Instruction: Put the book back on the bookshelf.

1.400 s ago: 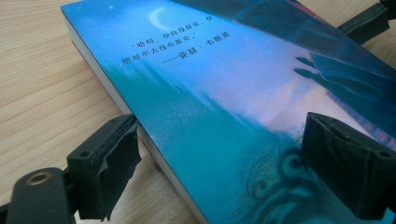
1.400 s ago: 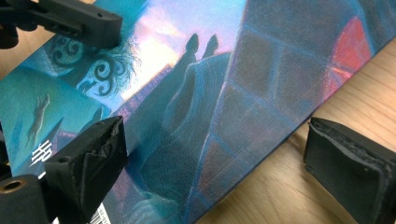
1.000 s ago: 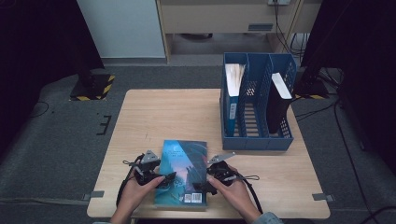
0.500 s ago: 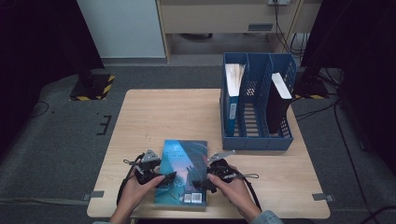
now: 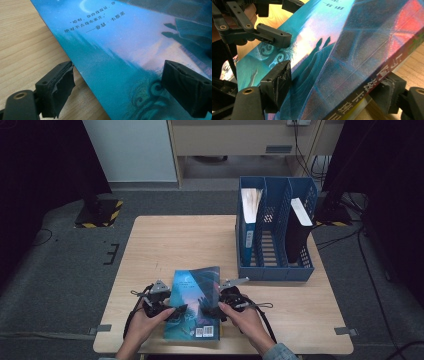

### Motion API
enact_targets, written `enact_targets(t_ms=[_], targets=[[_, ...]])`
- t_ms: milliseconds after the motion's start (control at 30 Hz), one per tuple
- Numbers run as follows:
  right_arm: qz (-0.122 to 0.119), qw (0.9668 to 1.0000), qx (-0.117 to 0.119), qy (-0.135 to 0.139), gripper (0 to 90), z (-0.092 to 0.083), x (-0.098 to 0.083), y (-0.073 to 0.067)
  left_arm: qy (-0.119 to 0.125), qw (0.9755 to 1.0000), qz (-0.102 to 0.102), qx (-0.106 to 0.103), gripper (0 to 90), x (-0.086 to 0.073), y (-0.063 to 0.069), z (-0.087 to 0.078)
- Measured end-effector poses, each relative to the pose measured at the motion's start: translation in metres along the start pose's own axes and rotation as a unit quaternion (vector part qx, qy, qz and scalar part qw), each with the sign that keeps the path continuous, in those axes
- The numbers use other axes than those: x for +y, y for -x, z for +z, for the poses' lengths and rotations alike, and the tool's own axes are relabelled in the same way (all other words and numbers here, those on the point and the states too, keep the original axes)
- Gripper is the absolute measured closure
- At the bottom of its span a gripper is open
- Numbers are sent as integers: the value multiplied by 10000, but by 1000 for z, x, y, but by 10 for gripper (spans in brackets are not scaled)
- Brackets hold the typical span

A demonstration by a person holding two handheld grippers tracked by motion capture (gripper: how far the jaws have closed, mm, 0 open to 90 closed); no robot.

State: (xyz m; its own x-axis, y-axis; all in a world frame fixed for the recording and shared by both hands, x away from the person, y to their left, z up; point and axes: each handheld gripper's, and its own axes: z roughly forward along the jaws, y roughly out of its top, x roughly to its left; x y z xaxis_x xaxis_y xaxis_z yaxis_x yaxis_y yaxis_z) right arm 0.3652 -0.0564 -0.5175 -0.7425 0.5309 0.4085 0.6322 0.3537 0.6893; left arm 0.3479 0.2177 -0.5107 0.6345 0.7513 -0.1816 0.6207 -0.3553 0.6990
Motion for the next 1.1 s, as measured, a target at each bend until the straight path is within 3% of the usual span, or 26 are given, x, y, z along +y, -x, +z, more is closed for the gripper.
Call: enact_targets(t_ms=[167, 467, 733, 1033, 1100], targets=[[-16, 10000, -40, -78, 240, 2, 1, -1, -31, 10000, 13, 14, 103, 1, 0, 0], [74, 9998, -122, 123, 324, 0, -4, 1, -54, 9999, 70, 56, 87, 1, 1, 0], [56, 9997, -178, 134, 337, 0, -4, 0, -111, 9996, 102, 230, 59, 1, -2, -4], [56, 9997, -178, 126, 337, 0, -4, 0, -183, 9998, -27, -104, 34, 2, -8, 2], [59, 9998, -168, 102, 340, 0, -3, 0, -220, 9993, -93, -276, 33, 3, -10, 5]])
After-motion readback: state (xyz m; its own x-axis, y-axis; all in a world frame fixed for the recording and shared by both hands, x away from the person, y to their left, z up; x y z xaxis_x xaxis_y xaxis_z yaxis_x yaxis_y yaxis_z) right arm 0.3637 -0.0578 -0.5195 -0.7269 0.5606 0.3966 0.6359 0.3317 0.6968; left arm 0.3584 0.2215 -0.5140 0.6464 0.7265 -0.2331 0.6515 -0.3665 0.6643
